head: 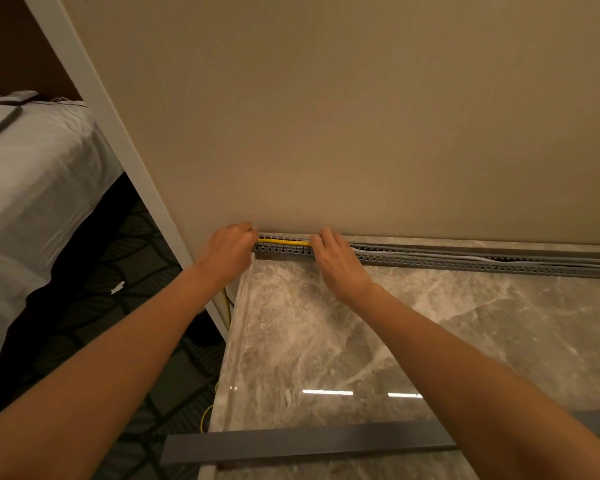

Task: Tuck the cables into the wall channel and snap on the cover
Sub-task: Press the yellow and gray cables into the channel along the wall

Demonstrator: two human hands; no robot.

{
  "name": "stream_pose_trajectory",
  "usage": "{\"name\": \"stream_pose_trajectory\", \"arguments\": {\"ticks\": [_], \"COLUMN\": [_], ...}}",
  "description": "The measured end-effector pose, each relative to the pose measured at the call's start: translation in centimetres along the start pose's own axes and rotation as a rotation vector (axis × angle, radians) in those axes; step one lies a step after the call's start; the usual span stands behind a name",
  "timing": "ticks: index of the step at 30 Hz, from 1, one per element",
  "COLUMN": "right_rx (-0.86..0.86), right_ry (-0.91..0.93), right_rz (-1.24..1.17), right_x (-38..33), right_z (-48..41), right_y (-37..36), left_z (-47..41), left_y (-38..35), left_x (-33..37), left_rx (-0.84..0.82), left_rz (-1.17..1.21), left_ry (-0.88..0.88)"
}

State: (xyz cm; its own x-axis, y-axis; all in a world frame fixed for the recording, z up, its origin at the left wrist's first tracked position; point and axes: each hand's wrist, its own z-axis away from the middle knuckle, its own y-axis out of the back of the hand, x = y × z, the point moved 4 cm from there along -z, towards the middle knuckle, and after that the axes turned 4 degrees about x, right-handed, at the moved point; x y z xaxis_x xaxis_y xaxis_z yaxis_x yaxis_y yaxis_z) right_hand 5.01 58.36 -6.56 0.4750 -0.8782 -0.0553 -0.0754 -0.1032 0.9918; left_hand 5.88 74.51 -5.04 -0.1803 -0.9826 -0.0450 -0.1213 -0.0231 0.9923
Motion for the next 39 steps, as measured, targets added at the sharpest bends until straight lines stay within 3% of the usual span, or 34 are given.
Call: {"name": "stream_pose_trajectory", "arguments": {"ticks": [4, 8, 11, 18, 26, 32, 35, 39], "right_rx": [0.088, 0.028, 0.014, -0.075, -0.179, -0.156, -0.077, -0.17], "right_ry": [-0.074, -0.166, -0.173, -0.119, -0.098, -0.058, -0.167, -0.277], "right_rz": [-0.029, -0.161, -0.217, -0.269, -0.237, -0.194, -0.127, -0.169], "right_x": [-0.1, -0.1, 0.5, 1.2, 1.1, 2.5, 5.1, 6.9], "right_z": [0.3, 0.4, 0.4, 0.9, 1.6, 2.1, 3.5, 4.4], "right_y": [0.1, 0.7, 0.6, 0.6, 0.2, 0.9, 0.9, 0.5], "left_z": [-0.4, -0.6, -0.8, -0.7, -0.8, -0.7, -0.8, -1.2], "left_y": [-0.1, 0.4, 1.1, 0.4, -0.8, 0.0, 0.2, -0.7], "left_x": [0.7, 2.1, 3.4, 7.3, 6.3, 7.0, 7.8, 9.8], "left_rx": [-0.092, -0.181, -0.134, -0.069, 0.048, 0.014, 0.025, -0.025], "left_rz": [-0.053, -0.077, -0.054, -0.08, 0.134, 0.045, 0.049, 0.049], "left_ry": [0.043, 0.093, 0.126, -0.098, -0.053, -0.012, -0.005, -0.102]}}
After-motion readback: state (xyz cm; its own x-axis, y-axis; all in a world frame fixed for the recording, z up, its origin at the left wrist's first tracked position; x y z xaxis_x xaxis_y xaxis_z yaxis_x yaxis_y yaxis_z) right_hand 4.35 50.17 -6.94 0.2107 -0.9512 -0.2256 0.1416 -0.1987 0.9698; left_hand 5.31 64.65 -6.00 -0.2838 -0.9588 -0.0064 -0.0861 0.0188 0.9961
